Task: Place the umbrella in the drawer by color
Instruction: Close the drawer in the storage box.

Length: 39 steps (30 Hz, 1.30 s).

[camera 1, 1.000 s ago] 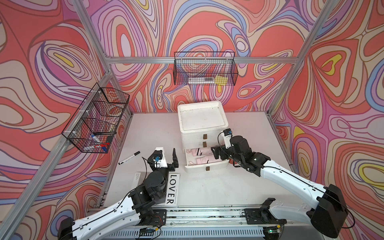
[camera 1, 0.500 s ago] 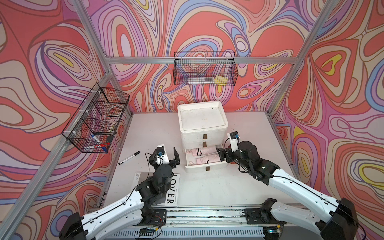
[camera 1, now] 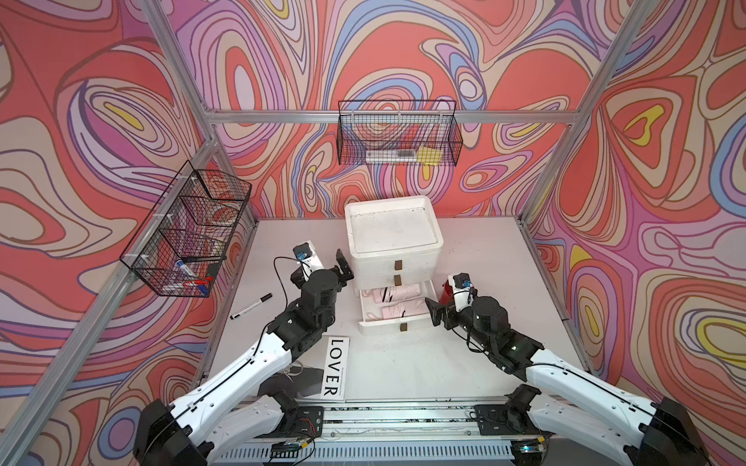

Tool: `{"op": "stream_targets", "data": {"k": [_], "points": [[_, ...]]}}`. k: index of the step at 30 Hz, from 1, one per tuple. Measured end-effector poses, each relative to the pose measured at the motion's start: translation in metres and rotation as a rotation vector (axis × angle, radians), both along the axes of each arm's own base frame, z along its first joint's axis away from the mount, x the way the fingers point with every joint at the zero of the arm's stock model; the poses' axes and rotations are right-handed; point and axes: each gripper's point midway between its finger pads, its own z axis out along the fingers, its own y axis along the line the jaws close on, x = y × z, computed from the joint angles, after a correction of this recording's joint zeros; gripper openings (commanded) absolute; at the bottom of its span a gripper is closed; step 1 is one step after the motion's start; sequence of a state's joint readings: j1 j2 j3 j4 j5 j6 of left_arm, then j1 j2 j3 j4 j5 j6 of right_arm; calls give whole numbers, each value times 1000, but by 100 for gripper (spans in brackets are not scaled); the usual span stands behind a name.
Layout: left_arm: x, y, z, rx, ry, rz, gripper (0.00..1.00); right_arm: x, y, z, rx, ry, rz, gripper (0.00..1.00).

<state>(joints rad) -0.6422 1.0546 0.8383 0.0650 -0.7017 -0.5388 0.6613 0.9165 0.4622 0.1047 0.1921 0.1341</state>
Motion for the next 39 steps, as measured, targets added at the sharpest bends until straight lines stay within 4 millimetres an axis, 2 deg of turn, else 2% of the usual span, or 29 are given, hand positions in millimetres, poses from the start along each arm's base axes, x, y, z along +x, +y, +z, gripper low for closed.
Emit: {"op": "stream_targets", "data": {"k": [3, 8, 10, 13, 15, 19, 23, 26, 33, 39], "points": [[30, -19, 14, 3, 25, -24, 99, 0, 2, 3, 12, -10, 6, 98], [96, -49, 33, 8, 132, -37, 99, -3, 4, 6, 30, -8, 27, 98], [117, -55, 30, 14, 181, -27, 99, -6, 4, 13, 47, -20, 32, 98], [133, -57, 11, 55, 264, 0, 97, -10, 3, 26, 83, -51, 43, 98], [138, -55, -6, 95, 314, 21, 90, -13, 3, 34, 103, -66, 50, 98], [140, -47, -35, 173, 395, 54, 68, -17, 4, 40, 130, -74, 68, 98], [142, -42, -36, 197, 402, 63, 38, -20, 7, 40, 139, -65, 88, 98], [143, -43, -37, 194, 404, 48, 19, -21, 9, 40, 142, -62, 100, 98], [136, -49, -37, 172, 414, 9, 0, -21, 22, 30, 168, -46, 154, 98], [121, -37, -38, 128, 448, 69, 0, -19, 39, -5, 153, 69, 183, 98]]}}
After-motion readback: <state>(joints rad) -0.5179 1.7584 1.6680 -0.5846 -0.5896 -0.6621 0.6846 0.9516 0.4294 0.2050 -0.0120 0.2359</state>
